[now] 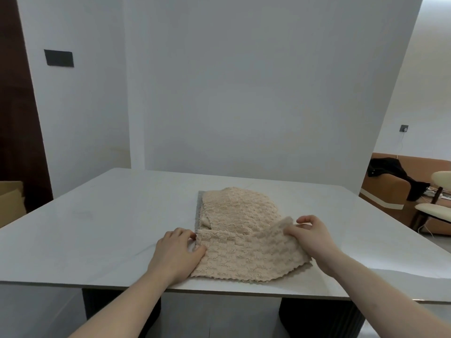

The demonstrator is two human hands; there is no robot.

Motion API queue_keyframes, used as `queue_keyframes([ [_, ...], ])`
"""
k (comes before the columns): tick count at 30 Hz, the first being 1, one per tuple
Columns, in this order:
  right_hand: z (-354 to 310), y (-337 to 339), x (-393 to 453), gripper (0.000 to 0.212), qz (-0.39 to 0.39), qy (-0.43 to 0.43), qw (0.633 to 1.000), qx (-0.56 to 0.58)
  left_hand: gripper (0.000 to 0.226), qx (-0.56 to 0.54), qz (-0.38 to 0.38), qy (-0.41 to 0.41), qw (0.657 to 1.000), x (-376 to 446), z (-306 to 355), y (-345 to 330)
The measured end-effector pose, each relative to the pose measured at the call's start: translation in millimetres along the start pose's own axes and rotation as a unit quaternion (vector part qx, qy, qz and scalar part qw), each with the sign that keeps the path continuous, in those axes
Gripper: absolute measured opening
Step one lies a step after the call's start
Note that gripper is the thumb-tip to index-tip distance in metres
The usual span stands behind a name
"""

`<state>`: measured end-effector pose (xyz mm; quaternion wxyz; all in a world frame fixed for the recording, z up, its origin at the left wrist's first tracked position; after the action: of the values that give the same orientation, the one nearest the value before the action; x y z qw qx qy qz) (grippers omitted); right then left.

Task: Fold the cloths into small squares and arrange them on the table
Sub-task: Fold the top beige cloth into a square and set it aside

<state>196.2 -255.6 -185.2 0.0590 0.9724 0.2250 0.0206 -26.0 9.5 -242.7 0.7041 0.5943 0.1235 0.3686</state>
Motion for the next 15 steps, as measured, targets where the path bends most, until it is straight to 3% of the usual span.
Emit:
queue_keyframes([
  [9,-36.1,-106.7,-17.0,0.042,-0.097,0.015,0.994,0.050,0.044,-0.024,-0.007,0.003,1.000,-0.2,-1.2,3.4],
  [15,-31.4,-151.5,-32.5,0.036,-0.132,0.032,0.991,-0.016,0.040,-0.053,-0.004,0.016,0.998,0.8,-4.1,6.0],
])
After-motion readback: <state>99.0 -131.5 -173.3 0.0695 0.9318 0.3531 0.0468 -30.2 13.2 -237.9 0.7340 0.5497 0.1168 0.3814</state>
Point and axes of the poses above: each hand's wrist, its own x-axis towards the middle knuckle, its own y-axis out of the back of the hand, z = x × y, the point moved 9 cm from there along x, towards the middle knuckle, and after that the axes turned 10 degrees about x, right-handed, at the moved point
